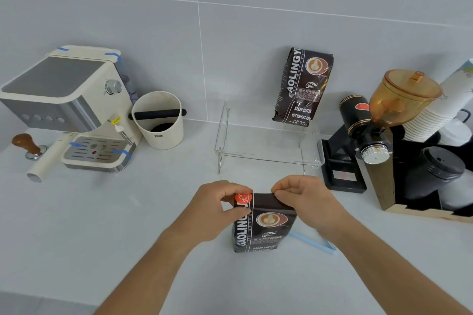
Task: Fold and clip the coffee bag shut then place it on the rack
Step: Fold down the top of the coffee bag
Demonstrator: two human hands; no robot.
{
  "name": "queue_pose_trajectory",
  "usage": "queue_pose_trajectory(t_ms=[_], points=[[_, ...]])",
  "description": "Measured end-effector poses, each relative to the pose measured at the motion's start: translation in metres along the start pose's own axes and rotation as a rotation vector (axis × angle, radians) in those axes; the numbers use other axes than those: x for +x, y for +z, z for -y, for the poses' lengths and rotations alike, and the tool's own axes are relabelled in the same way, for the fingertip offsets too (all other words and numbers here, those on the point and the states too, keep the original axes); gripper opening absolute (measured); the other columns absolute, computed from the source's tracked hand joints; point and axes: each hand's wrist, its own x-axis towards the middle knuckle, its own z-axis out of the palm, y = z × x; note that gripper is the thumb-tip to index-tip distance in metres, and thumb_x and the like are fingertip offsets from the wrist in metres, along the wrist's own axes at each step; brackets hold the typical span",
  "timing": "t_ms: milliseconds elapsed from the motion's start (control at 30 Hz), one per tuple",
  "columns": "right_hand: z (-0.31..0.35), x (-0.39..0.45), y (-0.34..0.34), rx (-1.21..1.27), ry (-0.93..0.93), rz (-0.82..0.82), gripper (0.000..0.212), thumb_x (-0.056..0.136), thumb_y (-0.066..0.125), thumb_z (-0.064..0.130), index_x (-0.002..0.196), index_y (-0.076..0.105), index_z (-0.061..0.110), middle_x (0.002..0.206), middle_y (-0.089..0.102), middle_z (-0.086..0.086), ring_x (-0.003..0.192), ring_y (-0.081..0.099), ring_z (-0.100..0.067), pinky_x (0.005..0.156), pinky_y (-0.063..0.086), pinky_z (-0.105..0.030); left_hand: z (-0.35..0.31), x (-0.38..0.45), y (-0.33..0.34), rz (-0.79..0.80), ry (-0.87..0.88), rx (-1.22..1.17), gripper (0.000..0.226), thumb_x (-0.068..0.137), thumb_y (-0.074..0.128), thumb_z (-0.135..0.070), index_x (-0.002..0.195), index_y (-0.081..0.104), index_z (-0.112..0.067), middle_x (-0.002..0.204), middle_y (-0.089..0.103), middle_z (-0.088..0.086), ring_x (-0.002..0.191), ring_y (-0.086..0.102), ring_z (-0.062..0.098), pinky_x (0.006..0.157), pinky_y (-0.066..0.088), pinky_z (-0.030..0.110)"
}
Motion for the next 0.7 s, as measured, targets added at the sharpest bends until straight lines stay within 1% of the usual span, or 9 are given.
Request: queue_pose_trajectory(t_ms=[67,133,200,267,367,433,500,600,700], points=[[-0.001,0.0,-0.002,-0.037,-0.009,0.06,0.017,0.086,0.067,0.005,0.075,0.074,0.016,0.066,0.076,0.005,0.059,0.068,-0.006,0.052,0.052,-0.012,0.003,0.0,0.0,0.022,0.013,0.069,0.03,0.08,0.077,-0.019,0.1,0.071,-0.04,0.089,0.066,-0.012,0.087,0.063,0.0,0.074,0.045,0.005],[-0.005,-0.001,-0.007,-0.177,-0.069,0.154,0.008,0.081,0.075,0.014,0.083,0.075,0.021,0.078,0.078,0.007,0.07,0.071,-0.005,0.063,0.055,-0.013,0.005,0.0,-0.001,0.029,0.032,0.145,0.02,0.083,0.073,-0.024,0.102,0.074,-0.032,0.085,0.061,-0.011,0.085,0.061,0.0,0.068,0.042,0.005],[-0.009,-0.003,-0.012,-0.439,-0.187,0.198,0.015,0.078,0.076,0.021,0.09,0.074,0.028,0.085,0.076,0.012,0.08,0.068,-0.001,0.071,0.052,-0.012,0.007,-0.001,-0.001,0.031,0.048,0.157,0.014,0.086,0.071,-0.024,0.098,0.076,-0.028,0.083,0.057,-0.011,0.083,0.059,-0.001,0.063,0.04,0.005],[-0.014,-0.004,-0.013,-0.555,-0.336,0.173,0.014,0.081,0.074,0.02,0.092,0.076,0.03,0.082,0.072,0.015,0.08,0.064,0.001,0.07,0.046,-0.009,0.008,-0.001,0.0,0.039,0.059,0.13,0.01,0.086,0.07,-0.022,0.094,0.077,-0.026,0.084,0.06,-0.01,0.083,0.06,0.002,0.061,0.039,0.004],[-0.021,-0.007,-0.014,-0.544,-0.426,0.085,0.014,0.082,0.075,0.018,0.086,0.076,0.031,0.07,0.071,0.016,0.068,0.063,-0.004,0.059,0.044,-0.01,0.01,-0.001,0.0,0.049,0.081,0.093,0.01,0.086,0.071,-0.018,0.092,0.077,-0.024,0.086,0.07,-0.012,0.084,0.066,0.004,0.065,0.041,0.004],[-0.024,-0.008,-0.018,-0.525,-0.451,0.062,0.015,0.082,0.075,0.019,0.085,0.075,0.033,0.074,0.074,0.016,0.058,0.063,-0.008,0.052,0.047,-0.018,0.01,-0.001,-0.001,0.05,0.087,0.073,0.01,0.085,0.072,-0.016,0.091,0.078,-0.022,0.084,0.073,-0.012,0.082,0.068,0.004,0.068,0.045,0.008],[-0.026,-0.008,-0.024,-0.562,-0.529,0.102,0.014,0.086,0.072,0.017,0.095,0.076,0.028,0.081,0.077,0.014,0.063,0.067,-0.007,0.057,0.052,-0.023,0.012,0.0,-0.001,0.046,0.081,0.057,0.01,0.085,0.073,-0.014,0.089,0.079,-0.021,0.083,0.075,-0.01,0.082,0.069,0.005,0.071,0.05,0.014],[-0.027,-0.006,-0.03,-0.634,-0.622,0.165,0.019,0.091,0.066,0.016,0.107,0.074,0.022,0.092,0.079,0.009,0.074,0.073,-0.012,0.064,0.056,-0.03,0.014,0.002,-0.002,0.049,0.067,0.047,0.011,0.085,0.073,-0.014,0.087,0.078,-0.022,0.082,0.075,-0.01,0.082,0.069,0.006,0.069,0.052,0.018],[-0.032,-0.007,-0.035,-0.512,-0.563,0.069,0.016,0.084,0.073,0.012,0.096,0.079,0.021,0.085,0.079,0.012,0.072,0.072,-0.007,0.063,0.058,-0.029,0.014,0.004,-0.001,0.082,0.075,0.056,0.011,0.085,0.072,-0.015,0.086,0.078,-0.025,0.09,0.073,-0.015,0.084,0.069,0.005,0.067,0.05,0.015]])
